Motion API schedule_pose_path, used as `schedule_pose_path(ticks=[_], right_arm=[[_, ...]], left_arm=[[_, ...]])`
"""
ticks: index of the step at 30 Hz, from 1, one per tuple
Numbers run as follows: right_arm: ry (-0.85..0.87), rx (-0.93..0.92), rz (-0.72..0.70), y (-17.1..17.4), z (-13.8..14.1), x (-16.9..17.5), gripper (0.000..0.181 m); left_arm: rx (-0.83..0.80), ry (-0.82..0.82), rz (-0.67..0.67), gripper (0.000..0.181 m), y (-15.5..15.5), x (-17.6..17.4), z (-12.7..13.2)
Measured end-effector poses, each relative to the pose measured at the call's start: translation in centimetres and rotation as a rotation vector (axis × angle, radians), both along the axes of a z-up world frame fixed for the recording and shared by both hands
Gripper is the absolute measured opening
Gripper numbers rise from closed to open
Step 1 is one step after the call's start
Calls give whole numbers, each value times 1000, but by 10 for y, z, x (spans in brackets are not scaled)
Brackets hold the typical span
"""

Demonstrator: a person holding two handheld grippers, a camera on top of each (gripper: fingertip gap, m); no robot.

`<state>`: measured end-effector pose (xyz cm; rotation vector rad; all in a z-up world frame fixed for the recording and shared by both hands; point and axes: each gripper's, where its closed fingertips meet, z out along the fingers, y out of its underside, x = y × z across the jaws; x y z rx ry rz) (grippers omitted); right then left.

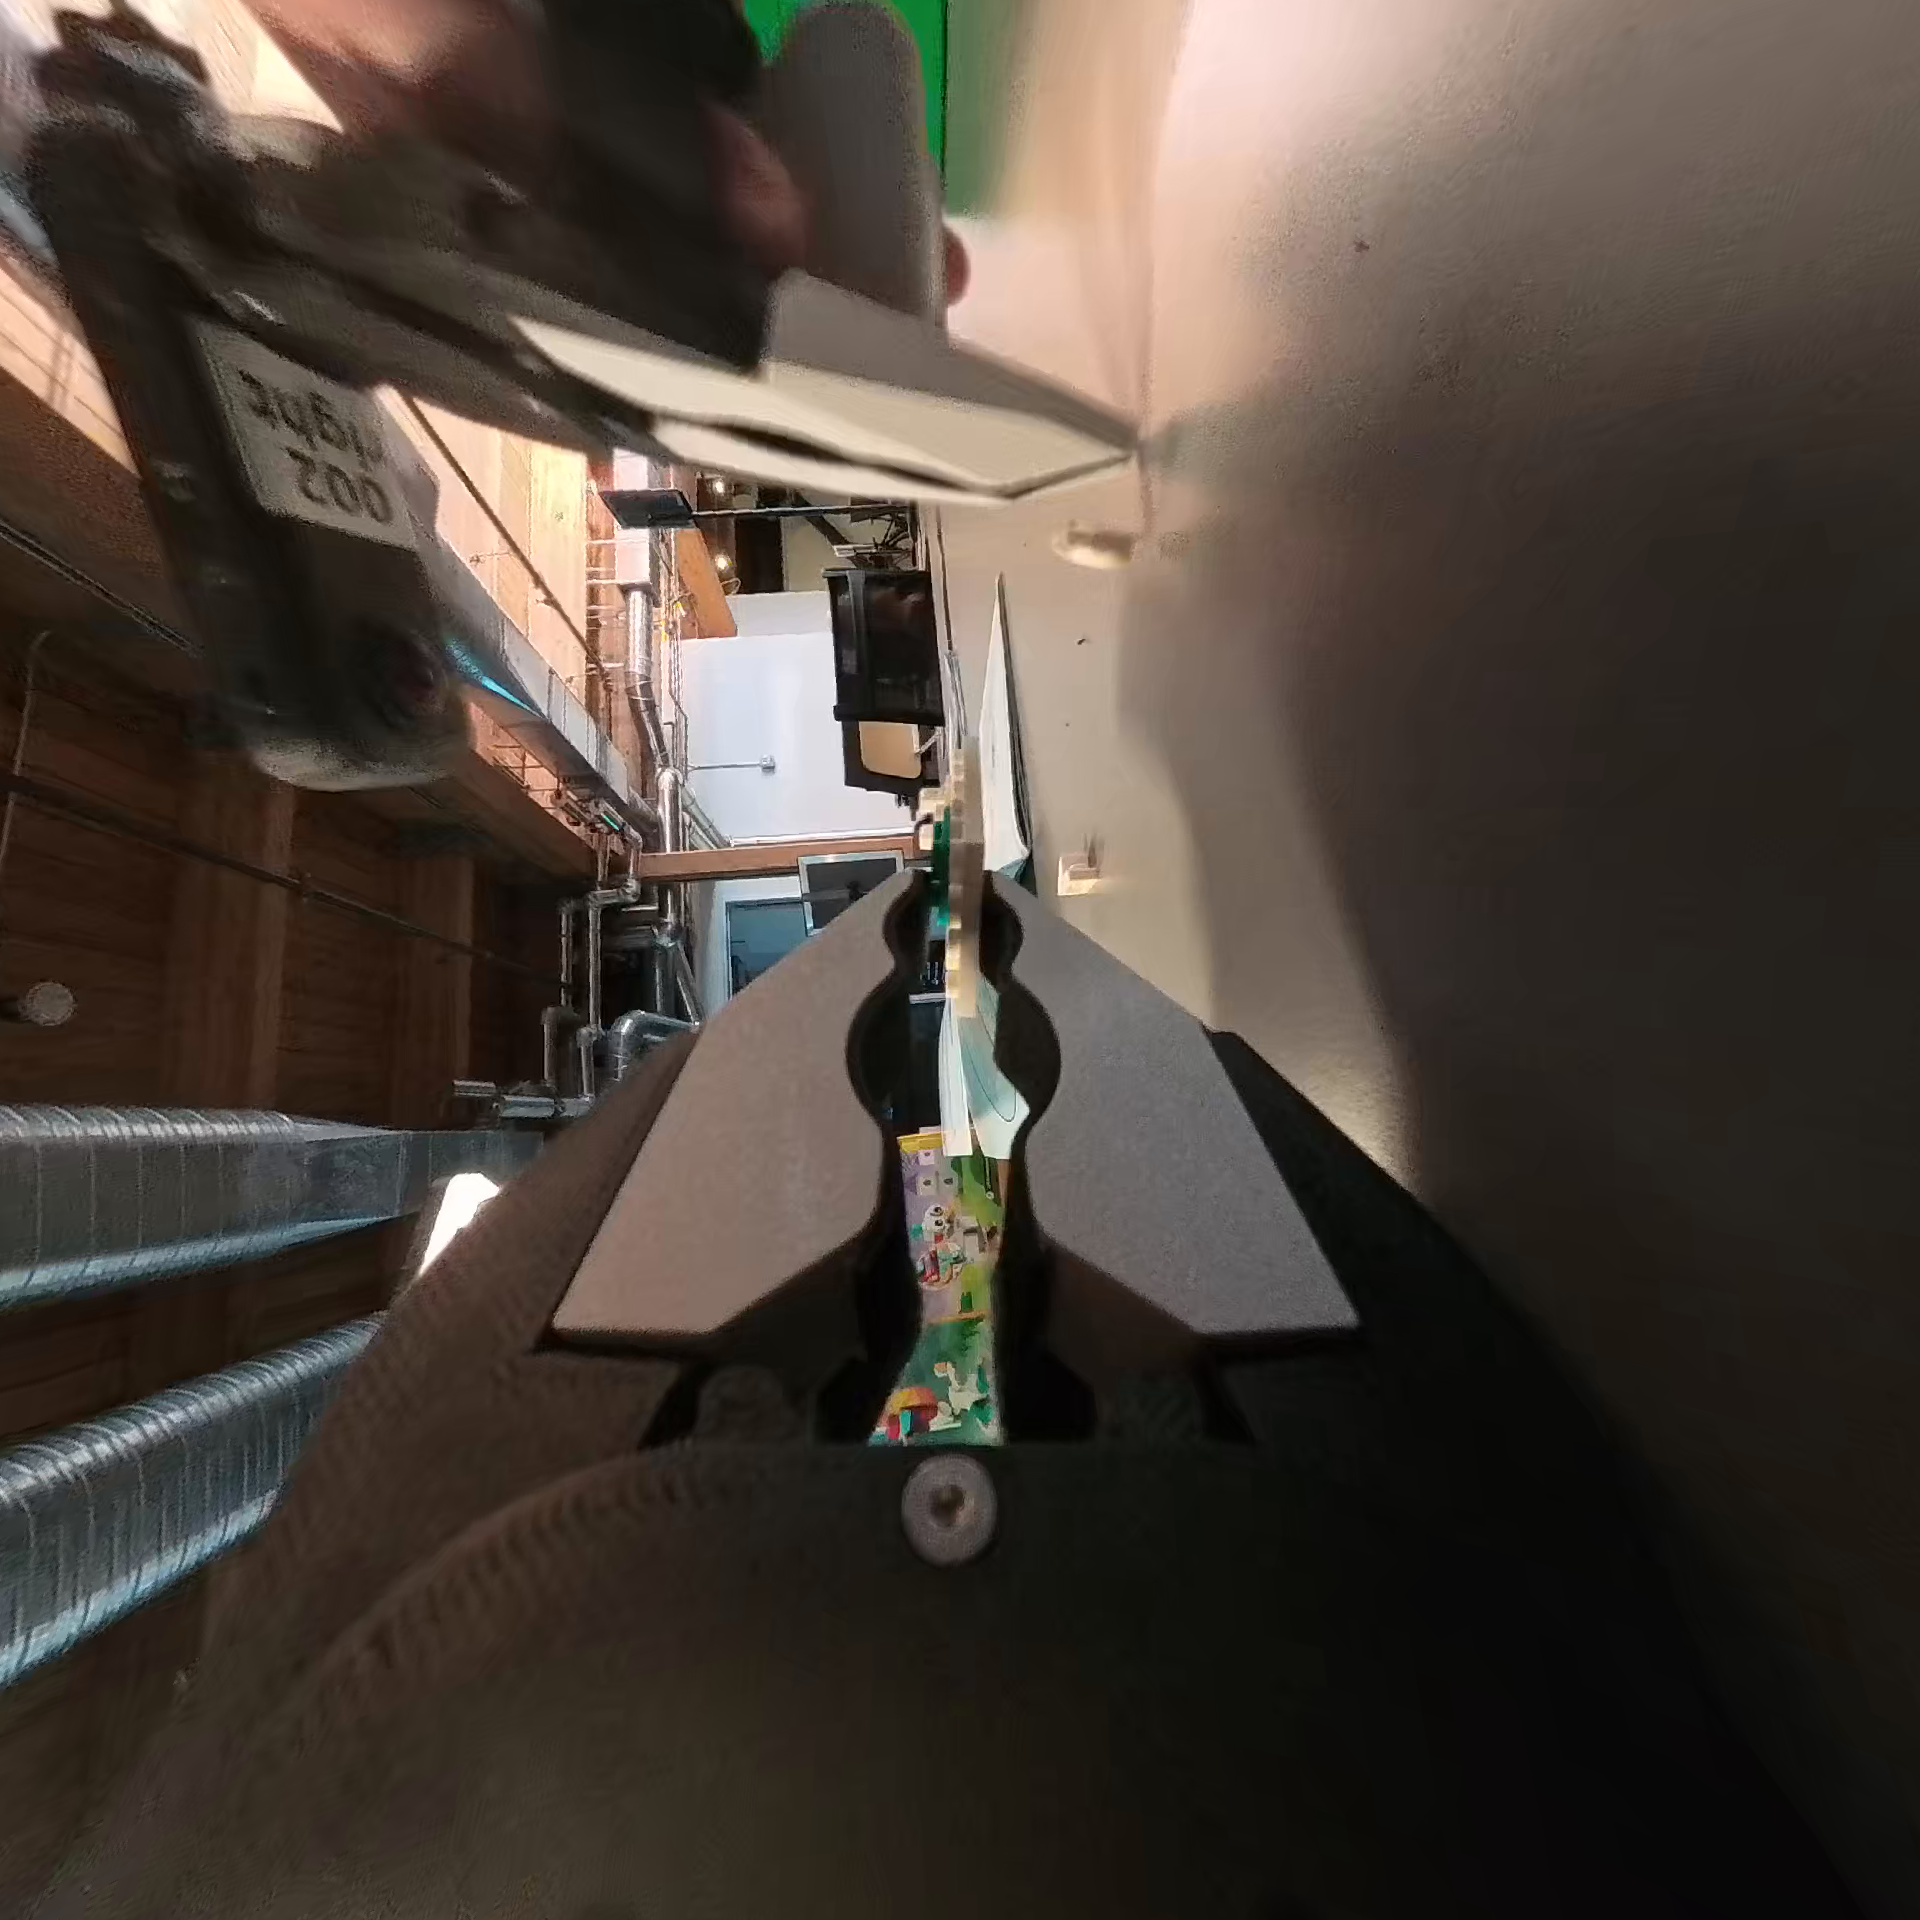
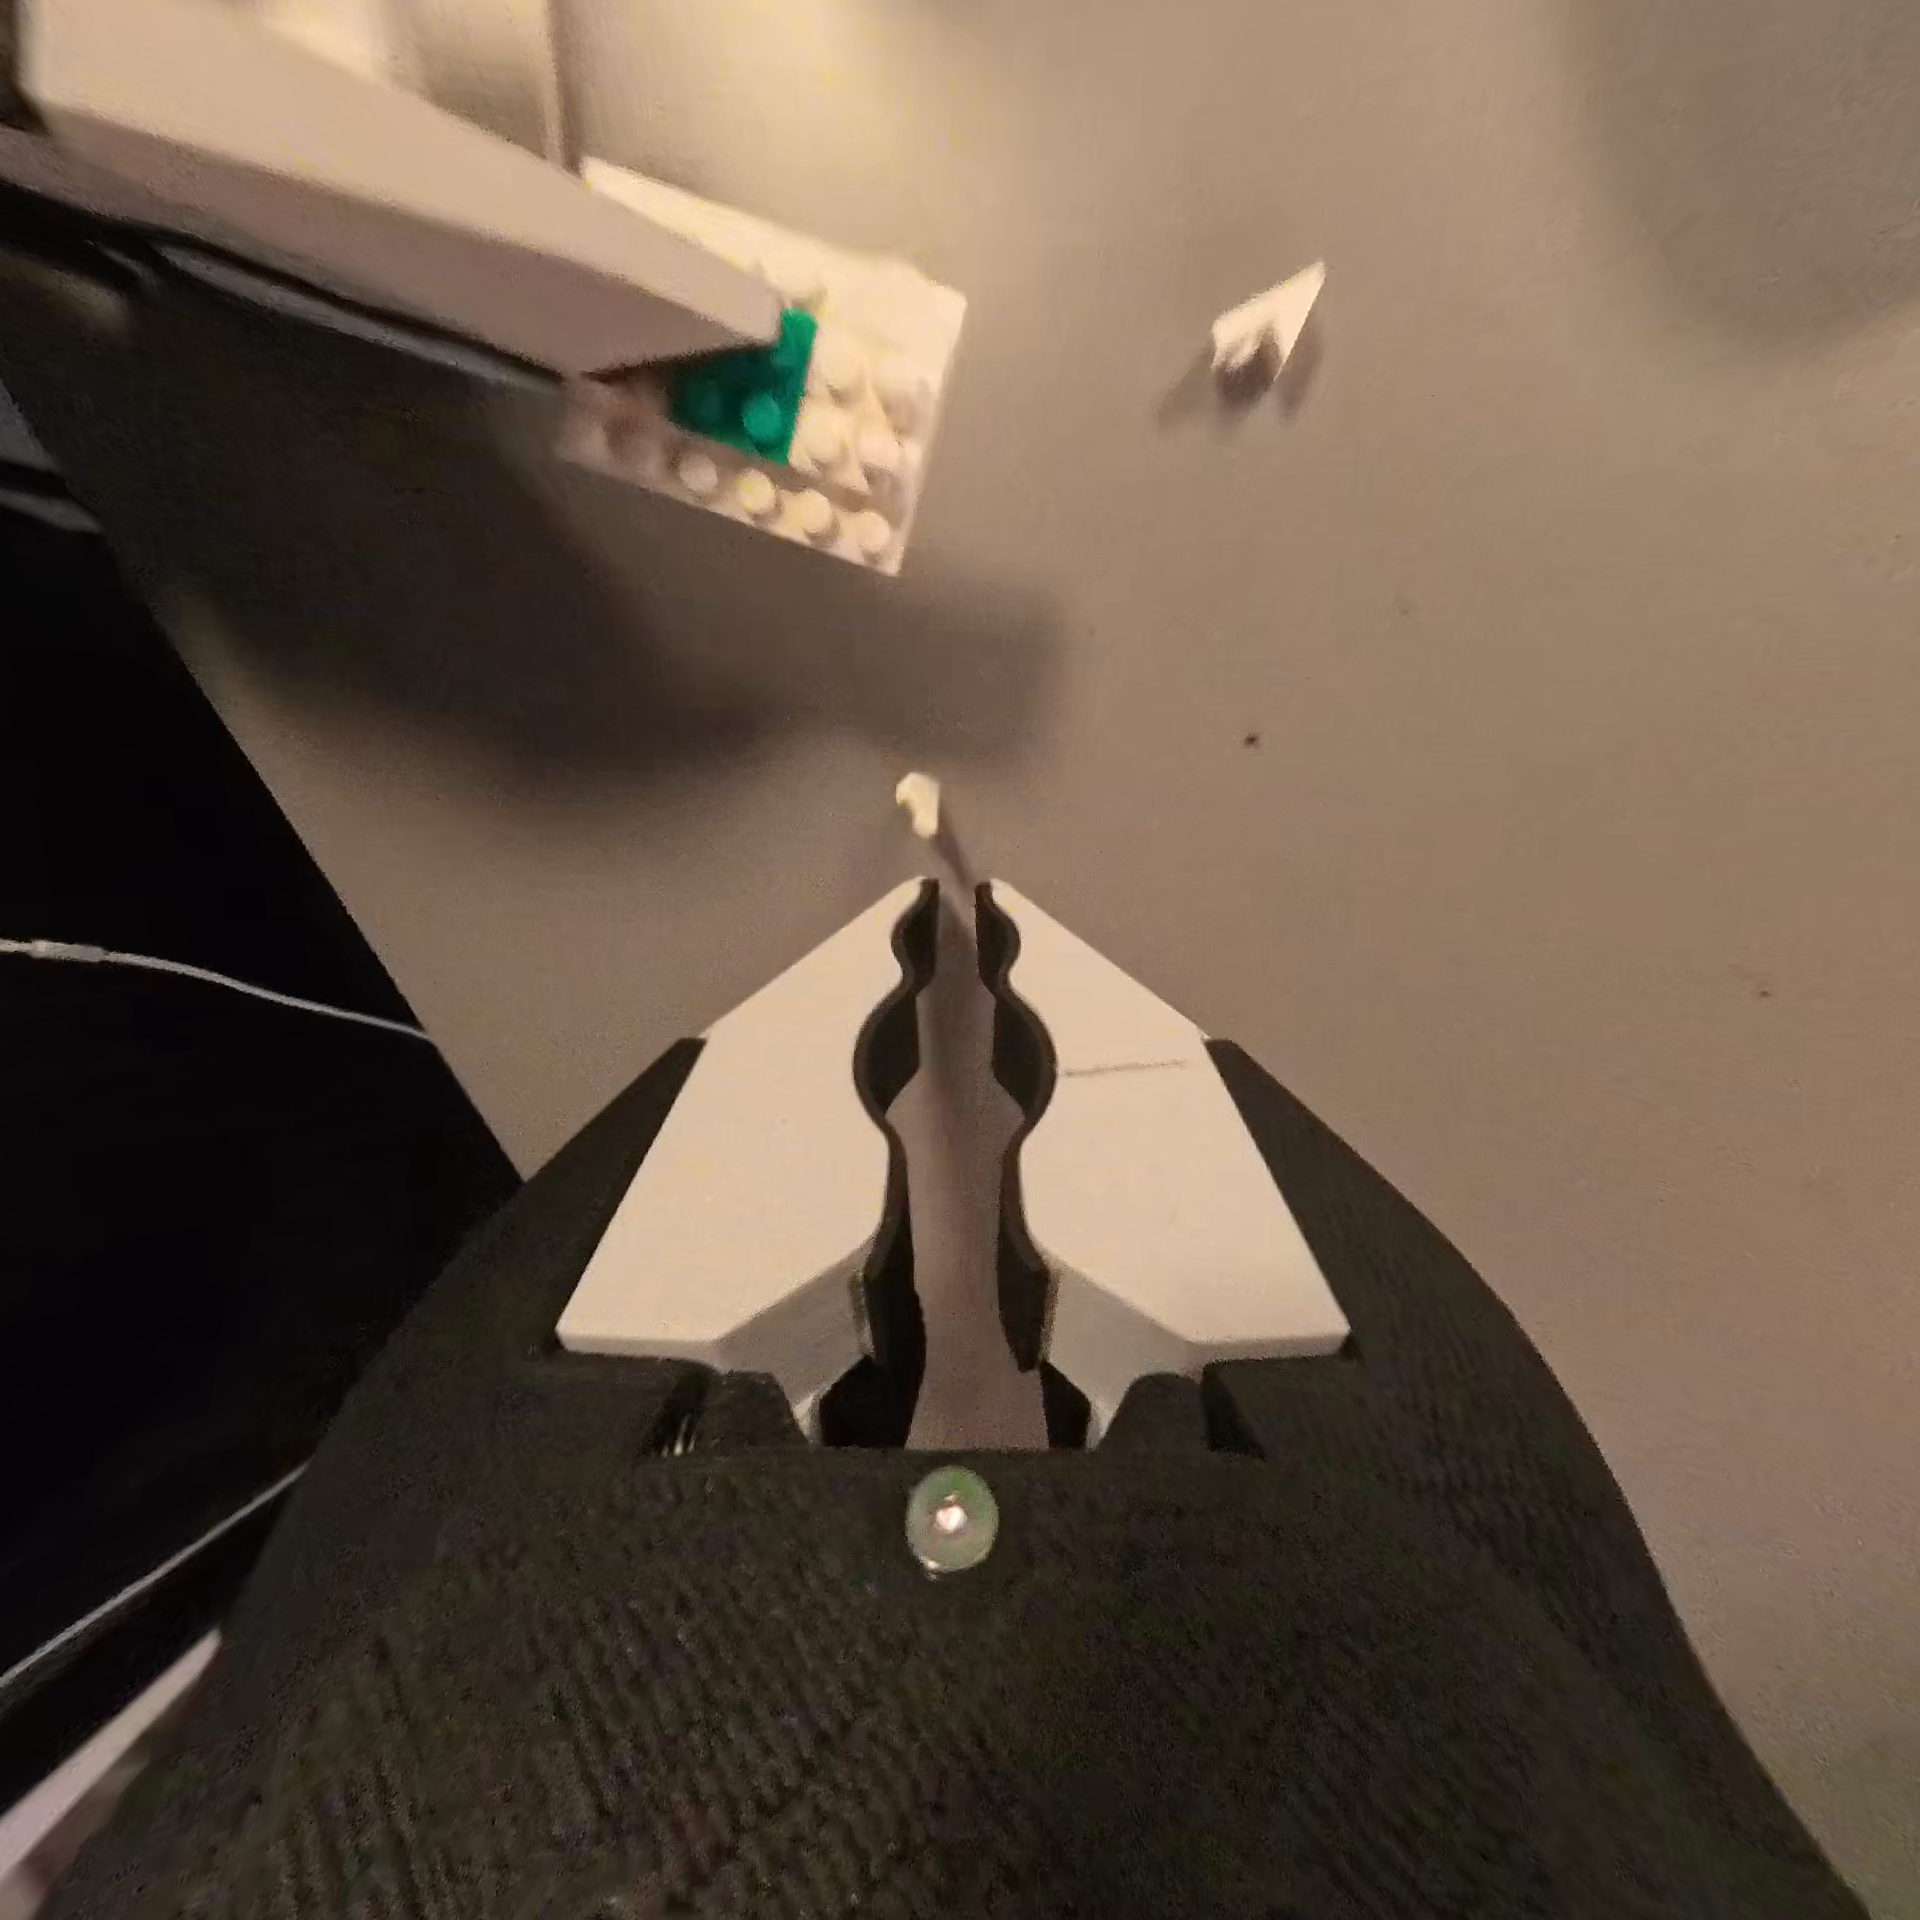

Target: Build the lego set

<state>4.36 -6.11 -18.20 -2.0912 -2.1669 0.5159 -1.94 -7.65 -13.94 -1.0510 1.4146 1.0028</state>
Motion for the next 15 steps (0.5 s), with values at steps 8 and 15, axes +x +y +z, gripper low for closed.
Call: schedule_pose_path(ticks=[8,15], right_arm=[[188,61,105,0,19,-18,23],[635,568,435,-35,45,-54,29]], left_arm=[[-2,-5,4,7,0,-2,1],[-42,-54,27,7,2,-5,1]])
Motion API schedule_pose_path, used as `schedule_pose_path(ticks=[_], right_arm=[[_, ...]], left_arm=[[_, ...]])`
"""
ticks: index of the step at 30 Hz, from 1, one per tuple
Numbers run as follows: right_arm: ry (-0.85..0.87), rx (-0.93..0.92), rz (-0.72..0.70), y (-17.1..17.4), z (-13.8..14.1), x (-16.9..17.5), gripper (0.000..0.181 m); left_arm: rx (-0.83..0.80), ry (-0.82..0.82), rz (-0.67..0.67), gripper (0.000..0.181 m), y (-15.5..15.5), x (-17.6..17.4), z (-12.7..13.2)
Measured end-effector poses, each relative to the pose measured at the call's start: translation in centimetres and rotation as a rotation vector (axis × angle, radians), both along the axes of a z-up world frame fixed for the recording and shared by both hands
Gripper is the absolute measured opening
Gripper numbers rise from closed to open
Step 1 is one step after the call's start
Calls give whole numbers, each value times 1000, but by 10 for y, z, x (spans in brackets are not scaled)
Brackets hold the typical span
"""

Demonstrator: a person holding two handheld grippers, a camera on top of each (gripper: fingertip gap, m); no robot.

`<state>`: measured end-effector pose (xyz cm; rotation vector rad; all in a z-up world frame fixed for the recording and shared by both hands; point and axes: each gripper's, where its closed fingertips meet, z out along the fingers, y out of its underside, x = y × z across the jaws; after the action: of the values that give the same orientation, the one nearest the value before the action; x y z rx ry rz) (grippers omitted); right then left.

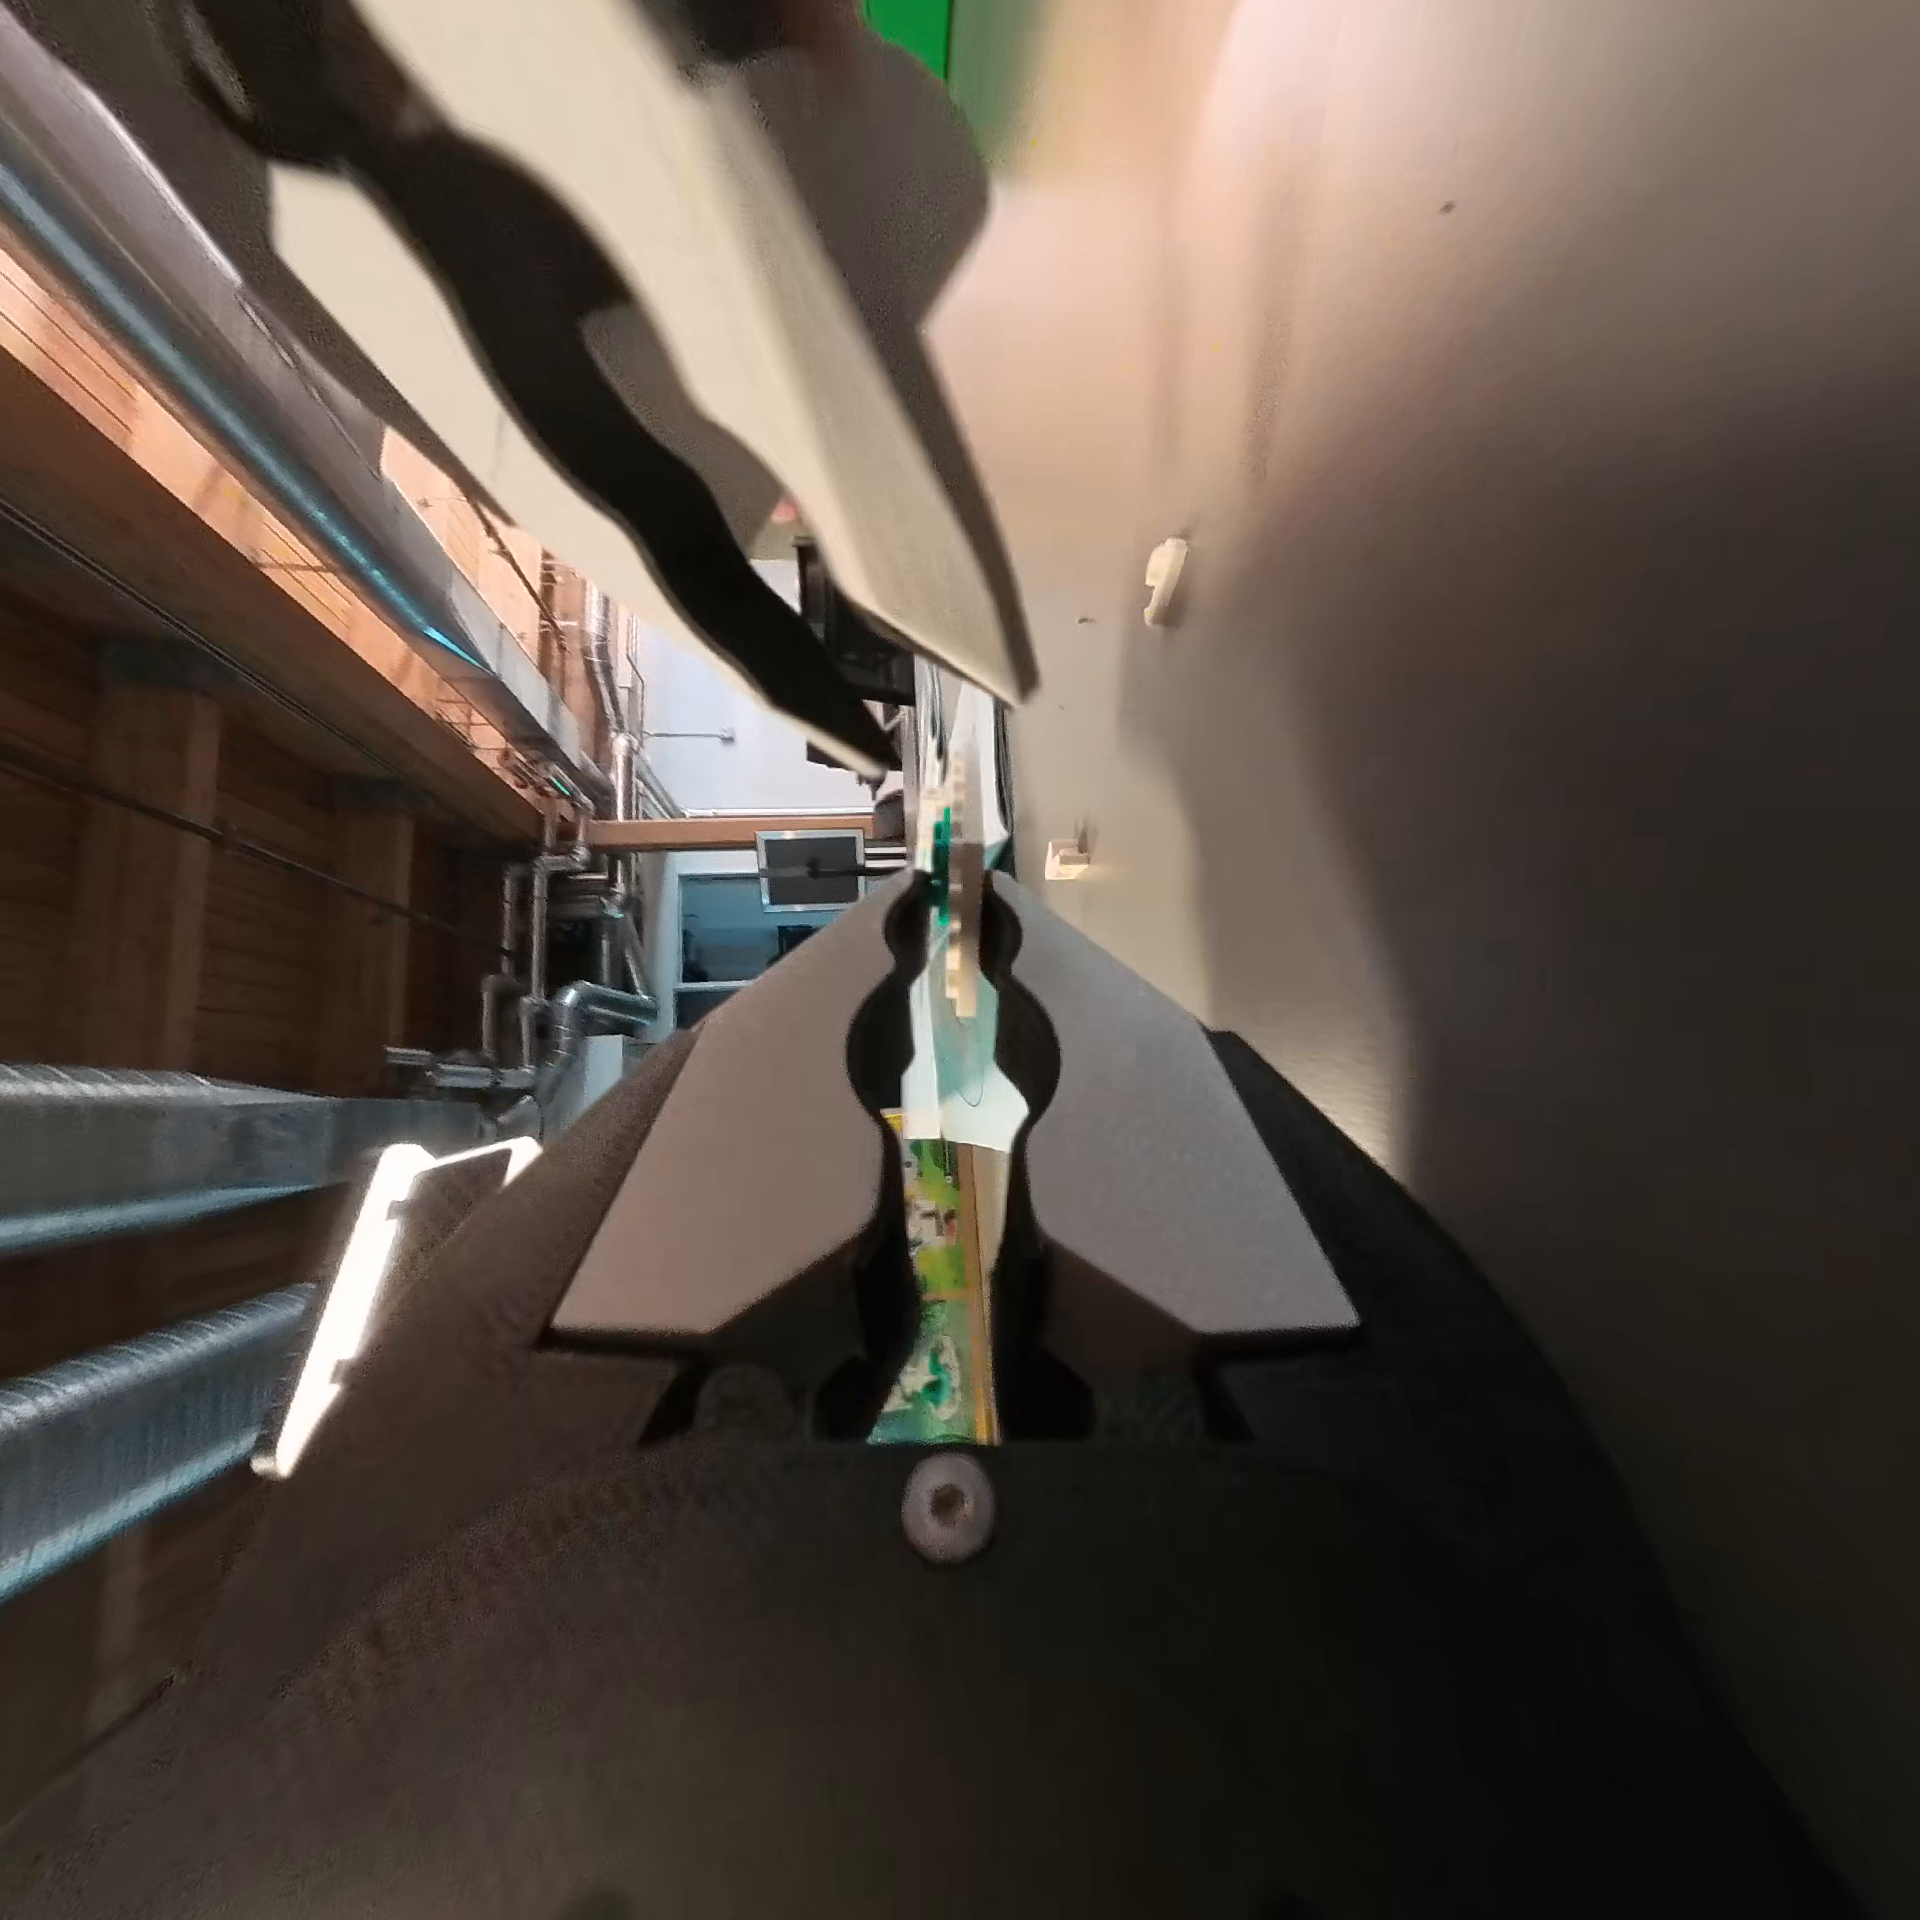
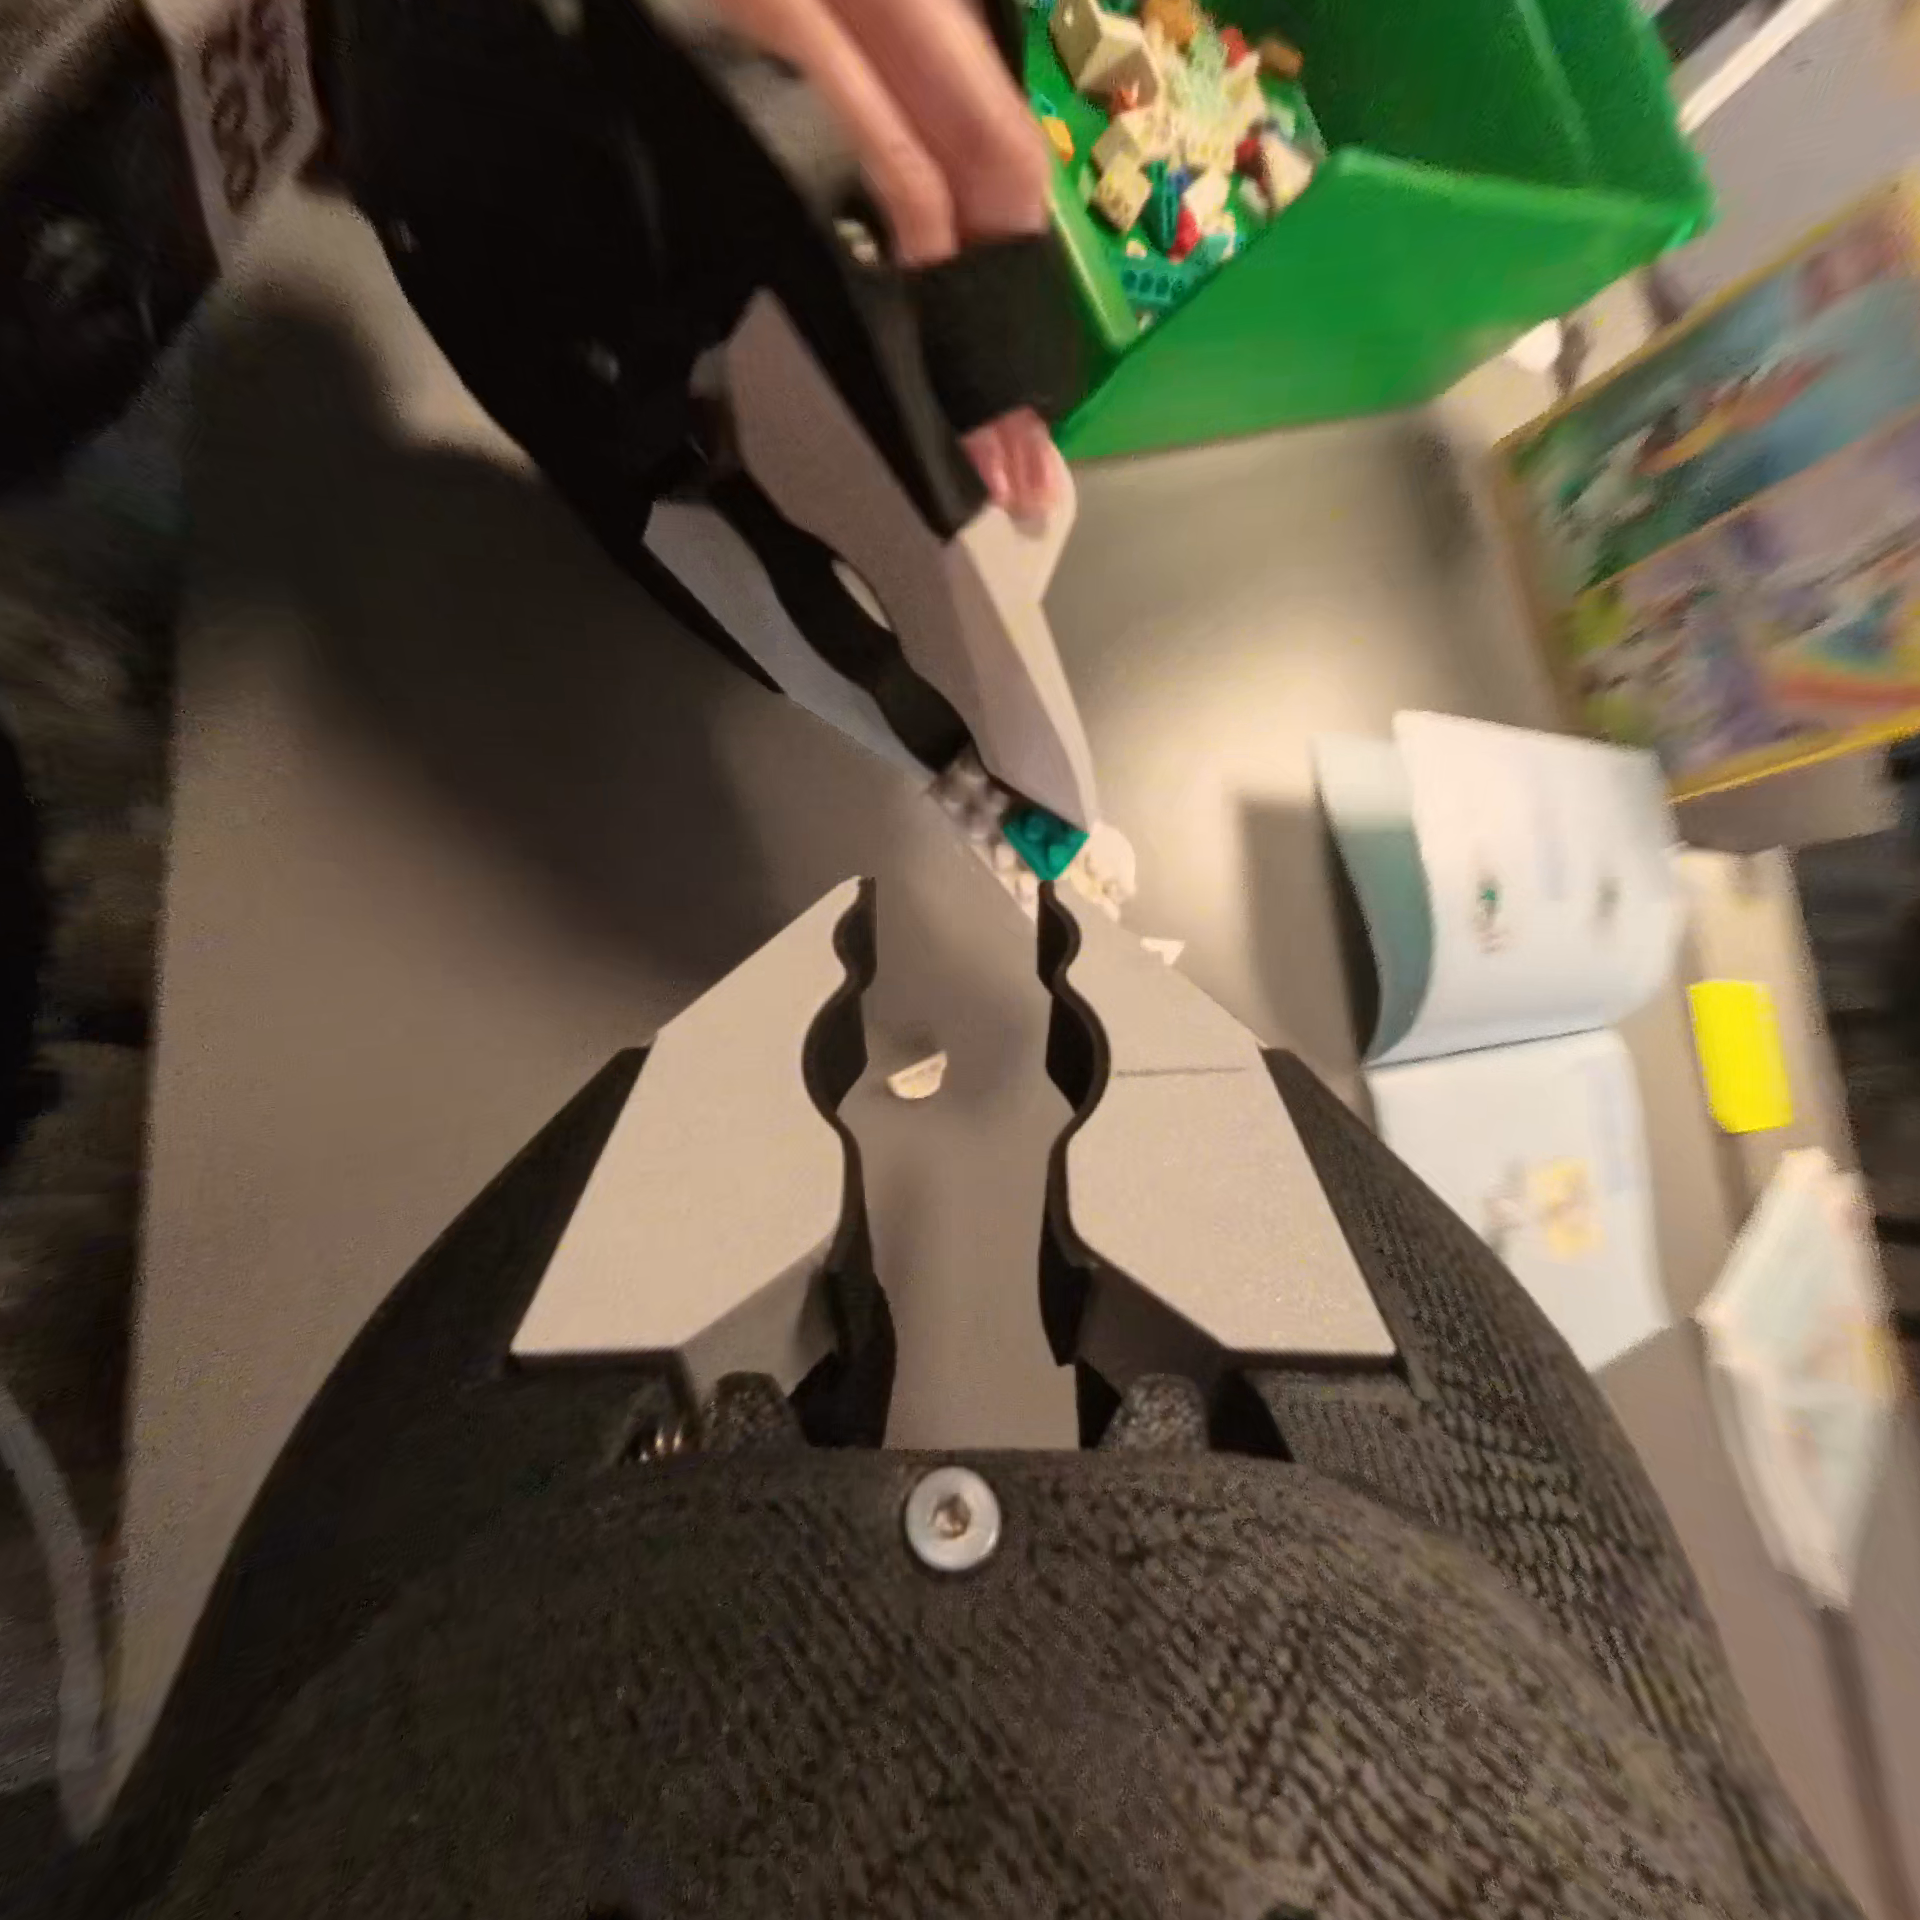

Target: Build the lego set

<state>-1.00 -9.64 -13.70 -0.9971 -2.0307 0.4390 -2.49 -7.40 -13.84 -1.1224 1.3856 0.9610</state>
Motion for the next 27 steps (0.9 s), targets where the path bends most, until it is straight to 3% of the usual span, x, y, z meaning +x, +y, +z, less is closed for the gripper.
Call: schedule_pose_path(ticks=[5,7,12,15,20,24,27], right_arm=[[90,322,10,2,-5,-9,22],[112,354,2,4,-5,-11,7],[118,280,-35,17,-7,-8,0],[127,126,83,5,-5,1,6],[-85,-347,29,22,-18,30,33],[-185,-570,59,18,-31,33,30],[-236,-595,14,21,-40,28,23]], left_arm=[[-10,-13,-14,7,-3,3,0],[-20,-18,-19,7,-5,4,0],[-53,-53,-96,8,-13,5,3],[-28,11,-104,8,-14,4,0],[12,100,-132,8,-14,8,-6],[5,94,-143,8,-14,9,-7],[7,97,-140,8,-14,9,-7]])
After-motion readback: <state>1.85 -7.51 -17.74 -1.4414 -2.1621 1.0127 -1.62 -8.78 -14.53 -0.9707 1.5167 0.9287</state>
